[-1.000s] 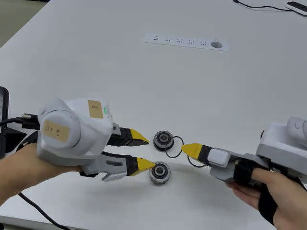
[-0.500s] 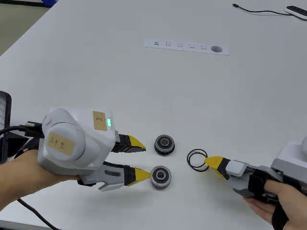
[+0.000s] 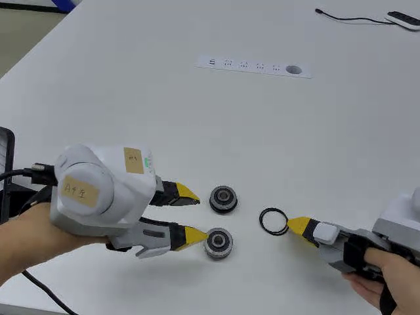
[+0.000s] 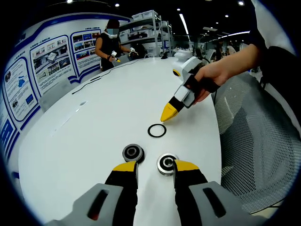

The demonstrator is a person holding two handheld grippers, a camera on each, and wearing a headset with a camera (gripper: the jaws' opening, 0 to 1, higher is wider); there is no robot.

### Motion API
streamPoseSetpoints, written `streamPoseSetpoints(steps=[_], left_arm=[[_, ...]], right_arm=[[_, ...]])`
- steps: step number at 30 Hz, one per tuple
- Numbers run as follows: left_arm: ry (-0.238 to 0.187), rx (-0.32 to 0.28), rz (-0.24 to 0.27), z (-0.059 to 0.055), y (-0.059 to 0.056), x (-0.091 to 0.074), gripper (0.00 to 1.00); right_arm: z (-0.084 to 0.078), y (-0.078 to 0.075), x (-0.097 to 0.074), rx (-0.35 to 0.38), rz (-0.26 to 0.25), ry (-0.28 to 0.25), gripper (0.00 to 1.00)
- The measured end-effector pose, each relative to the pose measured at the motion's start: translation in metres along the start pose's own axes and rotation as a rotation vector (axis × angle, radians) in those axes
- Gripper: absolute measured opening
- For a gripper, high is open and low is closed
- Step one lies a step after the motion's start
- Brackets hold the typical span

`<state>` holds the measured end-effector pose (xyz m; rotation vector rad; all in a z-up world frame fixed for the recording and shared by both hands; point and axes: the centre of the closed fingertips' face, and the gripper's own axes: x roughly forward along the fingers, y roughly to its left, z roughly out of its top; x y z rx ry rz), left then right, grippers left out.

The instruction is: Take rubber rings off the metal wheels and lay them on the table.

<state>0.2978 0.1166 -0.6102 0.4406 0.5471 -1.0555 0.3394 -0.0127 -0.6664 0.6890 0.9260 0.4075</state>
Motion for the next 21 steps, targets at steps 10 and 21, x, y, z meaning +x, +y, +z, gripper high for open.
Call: streamPoseSetpoints(steps=[10, 21], left_arm=[[-0.001, 0.019, 0.013, 0.009, 0.018, 0.009, 0.28], [0.033, 0.011, -0.009, 0.002, 0.034, 0.031, 0.24]], right_arm=[[0.012, 0.031, -0.002, -0.12, 0.124, -0.023, 0.13], [-0.002, 0.07, 0.002, -0.242, 0.315, 0.039, 0.3]])
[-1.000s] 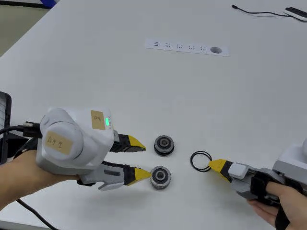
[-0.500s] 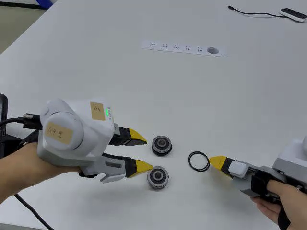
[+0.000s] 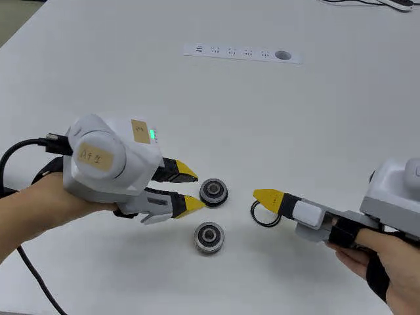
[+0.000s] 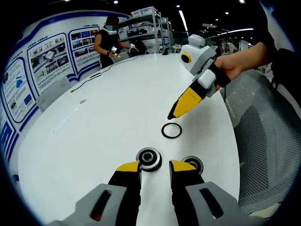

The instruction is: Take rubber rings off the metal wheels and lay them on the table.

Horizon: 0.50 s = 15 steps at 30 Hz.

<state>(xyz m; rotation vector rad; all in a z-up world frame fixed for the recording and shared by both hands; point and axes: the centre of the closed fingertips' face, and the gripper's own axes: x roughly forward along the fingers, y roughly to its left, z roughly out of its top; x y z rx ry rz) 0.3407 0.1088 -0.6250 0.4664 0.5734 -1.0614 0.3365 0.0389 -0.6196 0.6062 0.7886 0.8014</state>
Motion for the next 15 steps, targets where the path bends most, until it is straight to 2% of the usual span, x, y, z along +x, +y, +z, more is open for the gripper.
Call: streamPoseSetpoints(steps=[5, 10, 15], left_arm=[[-0.005, -0.017, 0.001, 0.002, 0.008, 0.009, 0.24], [-0.001, -0.018, 0.005, 0.003, 0.014, 0.016, 0.22], [0.008, -0.015, -0.006, 0.003, 0.014, 0.024, 0.21]], right_arm=[[-0.004, 0.008, 0.003, -0.043, 0.053, 0.028, 0.33], [-0.005, 0.01, 0.007, -0.05, 0.077, 0.045, 0.37], [-0.004, 0.01, 0.009, -0.049, 0.094, 0.049, 0.38]])
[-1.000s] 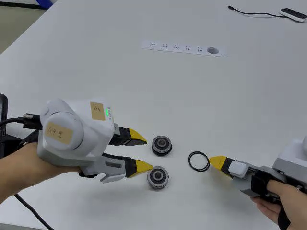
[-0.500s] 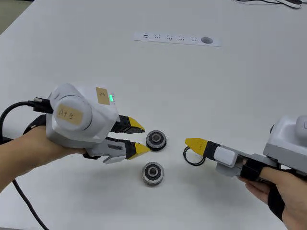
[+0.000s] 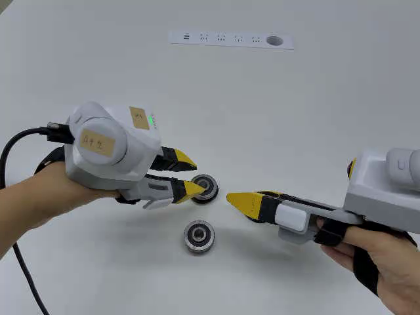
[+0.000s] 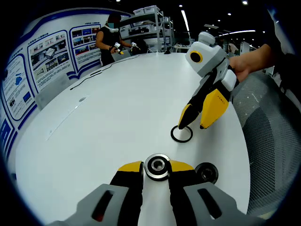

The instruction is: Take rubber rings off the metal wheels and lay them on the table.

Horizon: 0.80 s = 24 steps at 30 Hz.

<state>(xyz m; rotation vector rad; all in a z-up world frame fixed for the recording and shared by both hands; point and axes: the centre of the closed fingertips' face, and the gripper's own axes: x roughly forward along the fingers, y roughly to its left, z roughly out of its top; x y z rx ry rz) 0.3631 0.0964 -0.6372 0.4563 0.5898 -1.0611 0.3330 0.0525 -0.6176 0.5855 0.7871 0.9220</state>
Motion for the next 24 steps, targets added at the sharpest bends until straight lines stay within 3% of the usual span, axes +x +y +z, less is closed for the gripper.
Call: streamPoseSetpoints(steps=[8, 24], left_arm=[[0.015, -0.005, -0.029, -0.002, -0.004, 0.011, 0.2], [0.031, -0.019, -0.029, -0.009, -0.004, 0.012, 0.15]], right_arm=[[0.003, -0.006, 0.004, 0.037, 0.013, -0.009, 0.37], [-0.001, -0.002, 0.011, 0.062, 0.029, 0.001, 0.37]])
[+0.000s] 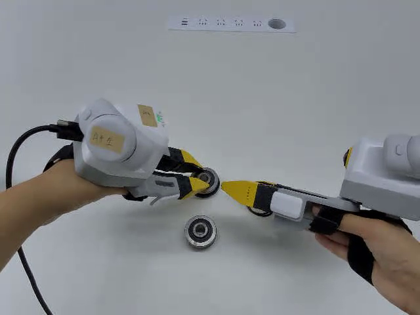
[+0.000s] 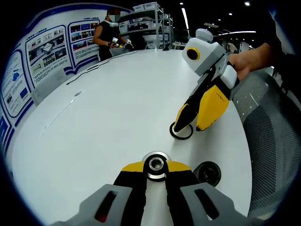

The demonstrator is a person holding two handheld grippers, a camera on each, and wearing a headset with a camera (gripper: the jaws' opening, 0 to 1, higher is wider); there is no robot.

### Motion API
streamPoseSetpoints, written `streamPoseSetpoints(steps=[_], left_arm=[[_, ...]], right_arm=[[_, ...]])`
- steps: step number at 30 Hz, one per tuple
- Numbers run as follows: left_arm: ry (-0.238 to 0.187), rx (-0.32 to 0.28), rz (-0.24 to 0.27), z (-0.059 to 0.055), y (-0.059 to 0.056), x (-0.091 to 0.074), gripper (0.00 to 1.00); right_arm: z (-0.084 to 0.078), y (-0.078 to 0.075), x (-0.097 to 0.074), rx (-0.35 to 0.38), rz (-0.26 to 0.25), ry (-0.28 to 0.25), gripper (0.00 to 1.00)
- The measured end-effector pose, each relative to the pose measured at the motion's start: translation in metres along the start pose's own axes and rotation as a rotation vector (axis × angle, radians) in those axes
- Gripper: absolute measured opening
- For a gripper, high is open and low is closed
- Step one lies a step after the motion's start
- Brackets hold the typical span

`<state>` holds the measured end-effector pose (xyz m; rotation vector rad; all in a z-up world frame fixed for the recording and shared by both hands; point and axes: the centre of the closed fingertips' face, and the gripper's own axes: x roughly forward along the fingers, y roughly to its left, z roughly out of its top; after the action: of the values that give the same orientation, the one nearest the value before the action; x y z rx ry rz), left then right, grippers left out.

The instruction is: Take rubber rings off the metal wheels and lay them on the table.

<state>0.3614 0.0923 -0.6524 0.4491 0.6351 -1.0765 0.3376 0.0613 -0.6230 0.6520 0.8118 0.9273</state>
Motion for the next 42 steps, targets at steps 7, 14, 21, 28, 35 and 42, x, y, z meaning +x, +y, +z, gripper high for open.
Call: streamPoseSetpoints(steps=[7, 14, 21, 28, 35, 42], left_arm=[[0.004, 0.033, -0.008, -0.001, -0.002, 0.0, 0.13], [0.032, 0.061, -0.024, -0.002, -0.002, -0.001, 0.13], [0.034, 0.09, -0.052, -0.003, -0.002, -0.002, 0.12], [0.052, 0.169, -0.071, -0.003, -0.001, -0.002, 0.12], [0.047, 0.159, -0.072, -0.002, 0.0, -0.002, 0.12], [0.047, 0.154, -0.072, -0.001, 0.0, -0.002, 0.12]], right_arm=[[0.002, -0.002, 0.004, 0.007, 0.004, 0.002, 0.37], [0.006, 0.001, 0.017, 0.021, 0.032, 0.007, 0.44], [0.005, 0.002, 0.036, 0.029, 0.057, 0.03, 0.56], [0.005, 0.0, 0.046, 0.046, 0.067, 0.034, 0.58], [0.003, 0.001, 0.048, 0.055, 0.081, 0.044, 0.55], [0.004, 0.006, 0.043, 0.048, 0.09, 0.036, 0.54]])
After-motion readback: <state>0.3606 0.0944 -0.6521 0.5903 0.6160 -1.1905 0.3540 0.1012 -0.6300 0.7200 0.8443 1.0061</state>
